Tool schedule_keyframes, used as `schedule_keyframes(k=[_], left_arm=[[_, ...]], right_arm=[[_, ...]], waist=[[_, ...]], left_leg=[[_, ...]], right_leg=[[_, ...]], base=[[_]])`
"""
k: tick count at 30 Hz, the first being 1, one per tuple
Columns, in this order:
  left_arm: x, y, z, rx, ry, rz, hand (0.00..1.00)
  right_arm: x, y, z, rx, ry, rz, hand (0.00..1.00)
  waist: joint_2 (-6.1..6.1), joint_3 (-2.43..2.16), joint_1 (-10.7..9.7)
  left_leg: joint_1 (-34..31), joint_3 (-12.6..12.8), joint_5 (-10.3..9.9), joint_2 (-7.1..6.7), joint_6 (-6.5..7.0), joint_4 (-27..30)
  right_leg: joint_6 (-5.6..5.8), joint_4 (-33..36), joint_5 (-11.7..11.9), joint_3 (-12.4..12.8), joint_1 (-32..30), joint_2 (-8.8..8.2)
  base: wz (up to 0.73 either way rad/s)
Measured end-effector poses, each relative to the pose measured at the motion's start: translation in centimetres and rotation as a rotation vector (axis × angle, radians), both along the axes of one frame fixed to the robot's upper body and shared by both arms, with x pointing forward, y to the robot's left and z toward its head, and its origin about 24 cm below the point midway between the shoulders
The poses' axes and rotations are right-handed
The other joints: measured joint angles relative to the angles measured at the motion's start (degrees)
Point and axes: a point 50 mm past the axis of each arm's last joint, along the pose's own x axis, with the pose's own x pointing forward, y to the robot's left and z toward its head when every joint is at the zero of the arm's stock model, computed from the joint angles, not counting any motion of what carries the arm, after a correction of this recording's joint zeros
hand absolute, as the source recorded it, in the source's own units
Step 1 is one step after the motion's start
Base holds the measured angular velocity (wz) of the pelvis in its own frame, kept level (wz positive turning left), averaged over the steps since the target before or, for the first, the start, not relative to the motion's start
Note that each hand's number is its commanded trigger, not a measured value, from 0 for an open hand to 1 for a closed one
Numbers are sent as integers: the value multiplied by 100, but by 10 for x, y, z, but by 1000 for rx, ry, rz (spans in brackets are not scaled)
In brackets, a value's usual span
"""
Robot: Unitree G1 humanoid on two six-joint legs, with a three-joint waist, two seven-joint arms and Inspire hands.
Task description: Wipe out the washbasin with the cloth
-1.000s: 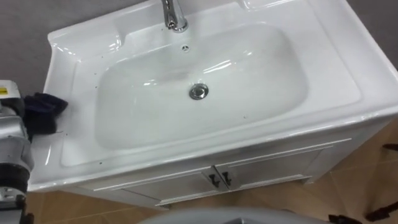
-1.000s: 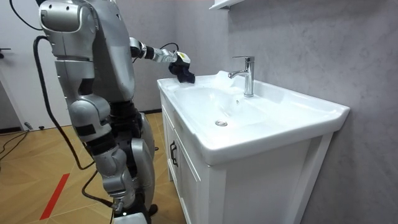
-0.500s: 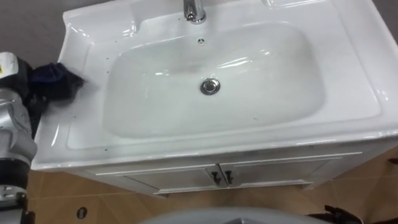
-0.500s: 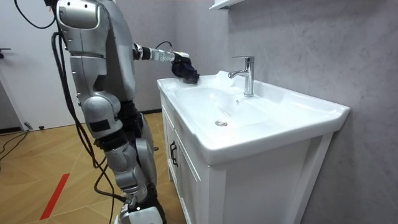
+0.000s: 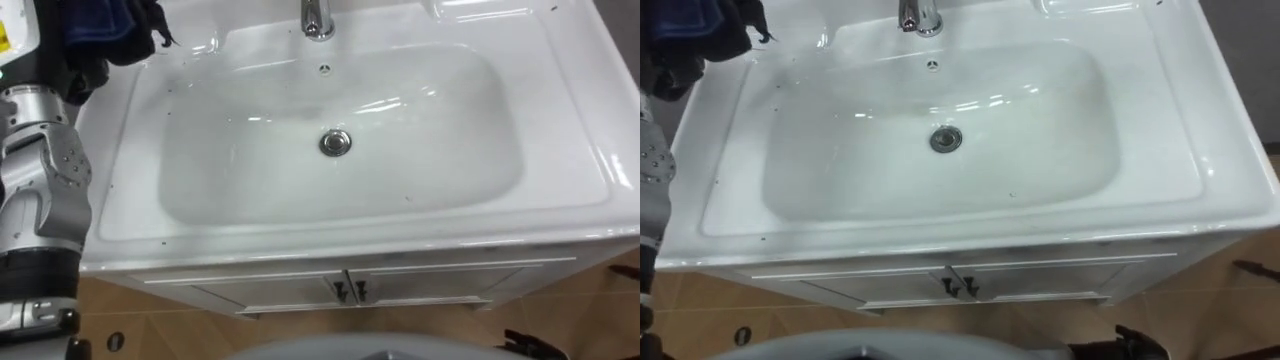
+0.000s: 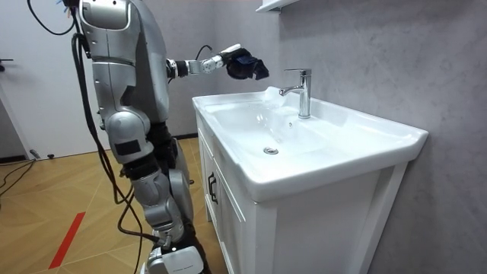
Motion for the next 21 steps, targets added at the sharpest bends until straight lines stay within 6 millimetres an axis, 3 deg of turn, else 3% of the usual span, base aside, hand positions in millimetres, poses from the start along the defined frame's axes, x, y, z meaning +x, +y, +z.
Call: schedule_keyframes(k=[5,14,21], left_arm=[[-3,1,-3,7,-12,13,100],[-42,10,-46,-8,137,90,100],[-45,12,-46,1,125,117,100]], right_arm=[[0,1,0,6,-4,-13,0],[-1,0,0,-2,3,-24,0],[-2,-1,0,-12,12,-33,0]], waist=[[24,12,-3],[70,16,5],[92,14,25]], left_leg=[[32,-2,-4,5,6,1],[34,-8,-5,3,8,-4],[30,-60,-5,-9,8,-6]], right_leg=[[-4,5,2,-16,36,0],[-2,-16,1,-26,44,2],[-2,-33,1,-61,65,1]], base=[[0],[1],[2]])
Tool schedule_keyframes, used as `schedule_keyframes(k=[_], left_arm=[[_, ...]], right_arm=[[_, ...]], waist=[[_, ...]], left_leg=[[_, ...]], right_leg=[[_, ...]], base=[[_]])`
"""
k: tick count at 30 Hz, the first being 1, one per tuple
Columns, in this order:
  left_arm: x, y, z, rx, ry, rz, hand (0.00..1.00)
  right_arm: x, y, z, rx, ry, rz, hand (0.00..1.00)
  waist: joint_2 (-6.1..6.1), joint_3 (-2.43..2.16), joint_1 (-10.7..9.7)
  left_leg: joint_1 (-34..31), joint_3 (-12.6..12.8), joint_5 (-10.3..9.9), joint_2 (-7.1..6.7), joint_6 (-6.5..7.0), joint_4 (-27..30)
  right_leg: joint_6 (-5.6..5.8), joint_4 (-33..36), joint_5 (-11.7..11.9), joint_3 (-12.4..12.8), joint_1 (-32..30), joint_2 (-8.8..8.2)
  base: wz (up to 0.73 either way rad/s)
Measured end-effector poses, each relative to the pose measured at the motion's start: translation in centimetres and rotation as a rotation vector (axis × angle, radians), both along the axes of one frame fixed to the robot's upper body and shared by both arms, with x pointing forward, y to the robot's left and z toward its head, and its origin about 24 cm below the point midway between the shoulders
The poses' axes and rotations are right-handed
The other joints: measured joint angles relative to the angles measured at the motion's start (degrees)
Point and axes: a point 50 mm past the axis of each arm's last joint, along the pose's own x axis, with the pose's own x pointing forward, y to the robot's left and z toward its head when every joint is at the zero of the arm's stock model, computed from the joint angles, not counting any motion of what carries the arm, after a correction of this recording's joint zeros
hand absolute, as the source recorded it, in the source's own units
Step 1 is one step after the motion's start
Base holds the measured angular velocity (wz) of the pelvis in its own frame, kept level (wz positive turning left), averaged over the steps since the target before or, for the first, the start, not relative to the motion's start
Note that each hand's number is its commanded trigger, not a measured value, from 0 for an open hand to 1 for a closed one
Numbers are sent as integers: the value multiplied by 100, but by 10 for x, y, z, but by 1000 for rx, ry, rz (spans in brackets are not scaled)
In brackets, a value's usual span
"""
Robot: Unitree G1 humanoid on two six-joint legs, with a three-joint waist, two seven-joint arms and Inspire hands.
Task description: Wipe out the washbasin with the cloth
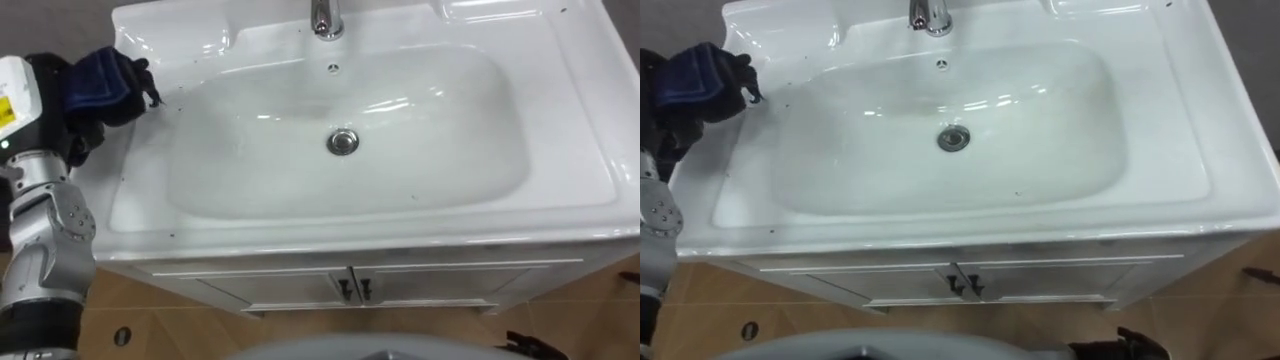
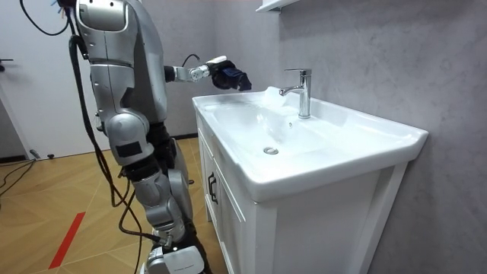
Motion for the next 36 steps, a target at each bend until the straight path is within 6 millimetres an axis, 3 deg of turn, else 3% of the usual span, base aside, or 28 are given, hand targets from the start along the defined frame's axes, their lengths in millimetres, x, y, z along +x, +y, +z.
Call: schedule_keyframes(k=[7,15,20,30,31,32,33,36], left_arm=[[-3,1,-2,10,-11,12,100],[-20,11,-29,-9,110,77,100],[-22,10,-34,-20,127,85,100],[-25,7,-41,-43,143,96,100],[-25,7,-41,-43,143,96,91],[-25,7,-41,-43,143,96,59],[-25,7,-41,-43,143,96,0],[-25,6,-41,-44,142,94,0]], right_arm=[[-1,0,0,-4,1,-5,0],[-4,3,0,21,-1,-1,0],[-5,3,0,25,-8,6,0],[-1,3,1,23,-20,16,0],[-1,3,1,22,-20,16,0],[-1,3,1,22,-20,16,0],[-1,3,1,22,-20,15,0],[-1,4,1,22,-23,15,0]], waist=[[-7,-9,-15],[-119,-11,38],[-171,4,121],[-114,8,118],[-114,8,118],[-111,7,117],[-109,7,118],[-107,8,119]], left_leg=[[51,-28,1,-8,-1,-50],[65,5,1,-8,-1,-48],[44,-6,1,-8,-1,-35],[18,-47,0,-16,-2,-35],[19,-47,0,-16,-1,-35],[20,-47,0,-16,-1,-36],[23,-47,0,-16,-2,-37],[31,-53,0,-16,-1,-37]], right_leg=[[0,-27,0,6,38,0],[0,-36,0,22,52,1],[0,-48,0,14,60,1],[0,-76,-1,-19,66,5],[0,-76,-1,-19,66,4],[0,-76,-1,-19,68,4],[0,-76,-1,-20,69,5],[0,-74,-1,-19,77,4]], base=[[0],[0],[1],[1],[0],[0],[0],[0]])
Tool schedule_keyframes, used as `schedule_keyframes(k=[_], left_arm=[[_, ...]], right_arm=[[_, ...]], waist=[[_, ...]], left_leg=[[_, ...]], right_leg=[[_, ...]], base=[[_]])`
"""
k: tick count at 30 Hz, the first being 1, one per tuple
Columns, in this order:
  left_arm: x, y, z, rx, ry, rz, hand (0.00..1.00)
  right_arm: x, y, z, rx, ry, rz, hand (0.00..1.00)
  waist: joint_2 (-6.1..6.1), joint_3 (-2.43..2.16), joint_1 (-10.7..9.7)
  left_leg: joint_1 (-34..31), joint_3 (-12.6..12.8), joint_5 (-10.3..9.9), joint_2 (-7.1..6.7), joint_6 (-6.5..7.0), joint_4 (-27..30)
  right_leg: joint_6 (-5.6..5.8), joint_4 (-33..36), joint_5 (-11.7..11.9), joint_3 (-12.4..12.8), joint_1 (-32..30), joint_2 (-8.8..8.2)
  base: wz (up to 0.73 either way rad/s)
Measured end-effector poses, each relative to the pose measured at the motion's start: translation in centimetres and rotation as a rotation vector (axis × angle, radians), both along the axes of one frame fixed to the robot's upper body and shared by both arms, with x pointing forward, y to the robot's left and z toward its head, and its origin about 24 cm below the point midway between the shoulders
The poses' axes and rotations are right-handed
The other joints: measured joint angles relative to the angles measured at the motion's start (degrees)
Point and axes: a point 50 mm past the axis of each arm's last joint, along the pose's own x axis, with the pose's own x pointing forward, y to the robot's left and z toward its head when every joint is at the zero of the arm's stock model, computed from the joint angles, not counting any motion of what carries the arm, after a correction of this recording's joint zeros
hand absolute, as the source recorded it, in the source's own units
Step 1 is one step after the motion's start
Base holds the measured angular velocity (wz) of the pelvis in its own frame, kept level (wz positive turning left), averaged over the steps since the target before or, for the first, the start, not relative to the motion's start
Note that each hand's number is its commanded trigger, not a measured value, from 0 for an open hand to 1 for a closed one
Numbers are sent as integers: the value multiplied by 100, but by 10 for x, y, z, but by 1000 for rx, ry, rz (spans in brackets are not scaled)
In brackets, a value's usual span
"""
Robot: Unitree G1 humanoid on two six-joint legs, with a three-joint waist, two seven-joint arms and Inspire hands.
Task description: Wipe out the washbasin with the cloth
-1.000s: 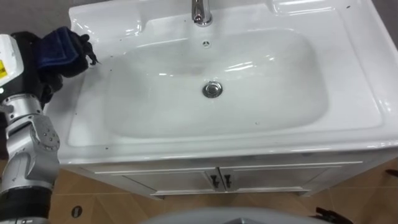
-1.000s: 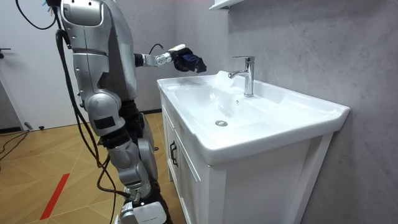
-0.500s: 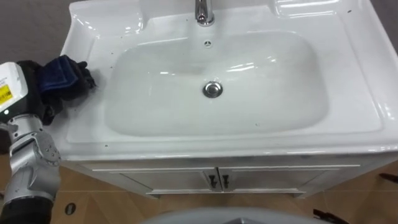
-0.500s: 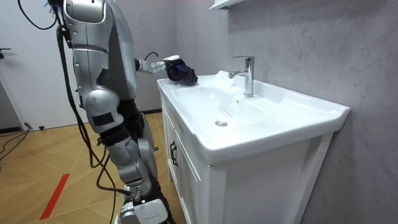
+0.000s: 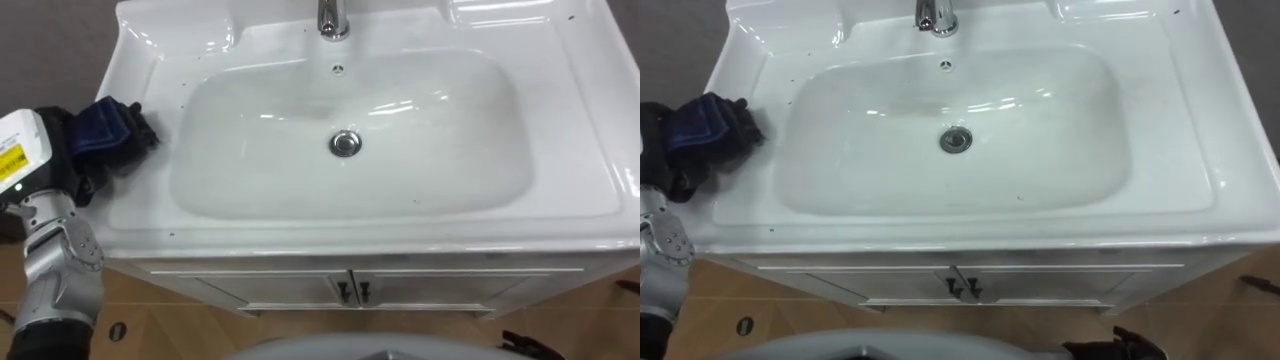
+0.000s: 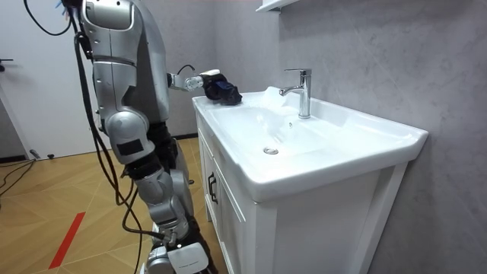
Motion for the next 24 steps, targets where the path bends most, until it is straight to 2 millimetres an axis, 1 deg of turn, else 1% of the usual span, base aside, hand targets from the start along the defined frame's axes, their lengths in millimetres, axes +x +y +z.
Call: schedule_keyframes(k=[8,13,20,24], left_arm=[[1,-3,0,-12,-11,-17,0],[3,-5,3,-12,-29,-28,0],[15,-19,26,-59,-174,-110,0],[18,-26,33,-89,-228,-145,0]], right_arm=[[0,2,-1,3,-6,-10,0],[0,2,-1,3,-6,-9,0],[4,5,-1,17,-26,27,0],[5,5,-1,17,-35,33,0]], waist=[[-14,6,-2],[-12,5,-2],[-30,6,-23],[-28,7,-23]], left_leg=[[26,-10,0,-1,0,5],[25,-10,0,-4,0,5],[18,-34,0,-11,0,6],[12,-33,0,-12,0,8]], right_leg=[[1,-6,-1,10,30,0],[1,-8,-1,14,28,0],[2,-17,-1,-46,39,-3],[4,-22,-5,-51,36,-3]], base=[[0],[0],[0],[0]])
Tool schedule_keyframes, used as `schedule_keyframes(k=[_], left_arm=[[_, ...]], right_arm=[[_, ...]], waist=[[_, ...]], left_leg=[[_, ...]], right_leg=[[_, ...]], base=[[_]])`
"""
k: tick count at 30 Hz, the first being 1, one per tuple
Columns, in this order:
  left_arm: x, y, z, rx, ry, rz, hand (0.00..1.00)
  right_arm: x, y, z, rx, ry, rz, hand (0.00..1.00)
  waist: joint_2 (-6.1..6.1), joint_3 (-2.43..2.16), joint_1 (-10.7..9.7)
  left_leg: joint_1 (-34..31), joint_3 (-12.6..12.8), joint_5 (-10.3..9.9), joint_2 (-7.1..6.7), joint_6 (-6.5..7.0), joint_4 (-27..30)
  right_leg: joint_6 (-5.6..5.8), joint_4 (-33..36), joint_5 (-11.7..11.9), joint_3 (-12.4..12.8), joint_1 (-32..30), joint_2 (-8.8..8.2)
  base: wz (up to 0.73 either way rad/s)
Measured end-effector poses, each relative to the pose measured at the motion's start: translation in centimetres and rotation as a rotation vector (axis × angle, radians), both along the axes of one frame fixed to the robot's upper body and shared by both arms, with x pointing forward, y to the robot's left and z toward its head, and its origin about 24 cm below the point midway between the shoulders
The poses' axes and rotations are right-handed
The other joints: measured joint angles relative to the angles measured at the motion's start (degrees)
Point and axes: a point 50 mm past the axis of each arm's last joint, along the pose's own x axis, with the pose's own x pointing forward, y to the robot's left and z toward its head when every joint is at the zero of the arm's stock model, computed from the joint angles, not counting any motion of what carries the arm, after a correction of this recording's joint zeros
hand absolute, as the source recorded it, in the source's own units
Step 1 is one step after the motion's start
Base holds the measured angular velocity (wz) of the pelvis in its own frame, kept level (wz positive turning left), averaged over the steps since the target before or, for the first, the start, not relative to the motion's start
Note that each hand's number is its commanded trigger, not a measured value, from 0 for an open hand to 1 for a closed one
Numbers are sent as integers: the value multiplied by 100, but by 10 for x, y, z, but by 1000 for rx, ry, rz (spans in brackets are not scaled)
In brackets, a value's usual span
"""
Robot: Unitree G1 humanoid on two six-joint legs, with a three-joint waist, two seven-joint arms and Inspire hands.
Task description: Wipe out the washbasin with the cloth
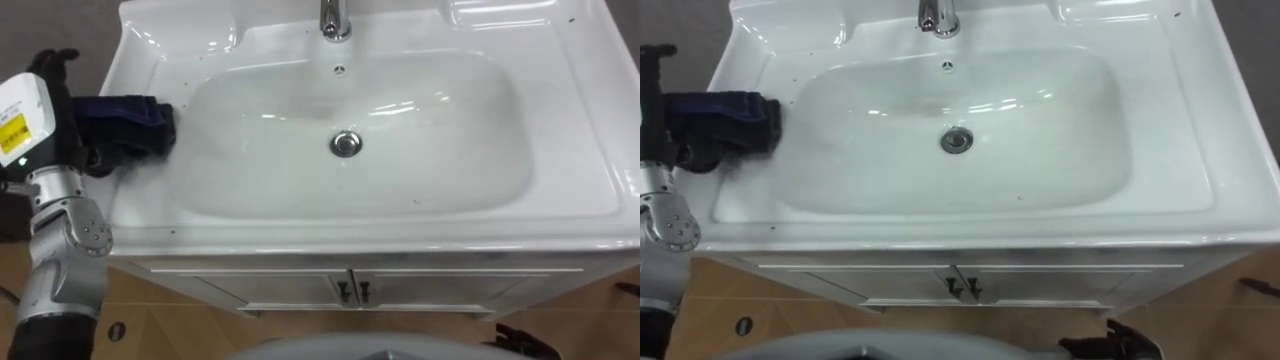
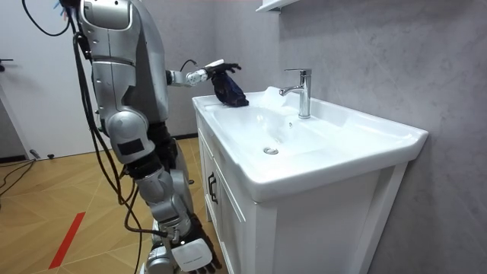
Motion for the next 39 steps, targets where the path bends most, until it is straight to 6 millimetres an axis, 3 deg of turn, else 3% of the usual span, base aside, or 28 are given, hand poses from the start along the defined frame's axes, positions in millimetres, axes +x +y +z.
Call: schedule_keyframes(k=[9,31,32,34,39], left_arm=[[3,-12,5,-86,-80,-59,0],[2,-12,9,-144,-157,-68,0],[2,-11,11,-171,-183,-60,0],[2,-9,17,-214,-239,-45,0],[-5,8,55,-242,-476,25,0]], right_arm=[[2,3,0,5,-20,22,0],[2,5,-2,6,-11,6,0],[2,5,-2,4,-9,8,0],[1,5,-3,-3,-3,6,0],[-2,4,-4,-7,20,-1,0]], waist=[[-25,12,9],[-79,16,6],[-49,-4,8],[-61,2,6],[-66,1,14]], left_leg=[[5,2,0,-2,0,-2],[44,1,0,-2,0,-5],[41,-7,0,-2,0,-2],[37,-8,0,-3,0,-2],[46,-20,0,-8,1,-14]], right_leg=[[1,-1,-4,8,-1,-2],[0,22,-3,13,21,-2],[0,23,-3,12,22,-2],[0,24,-2,7,21,-4],[0,19,-2,5,37,-7]], base=[[0],[0],[0],[0],[0]])
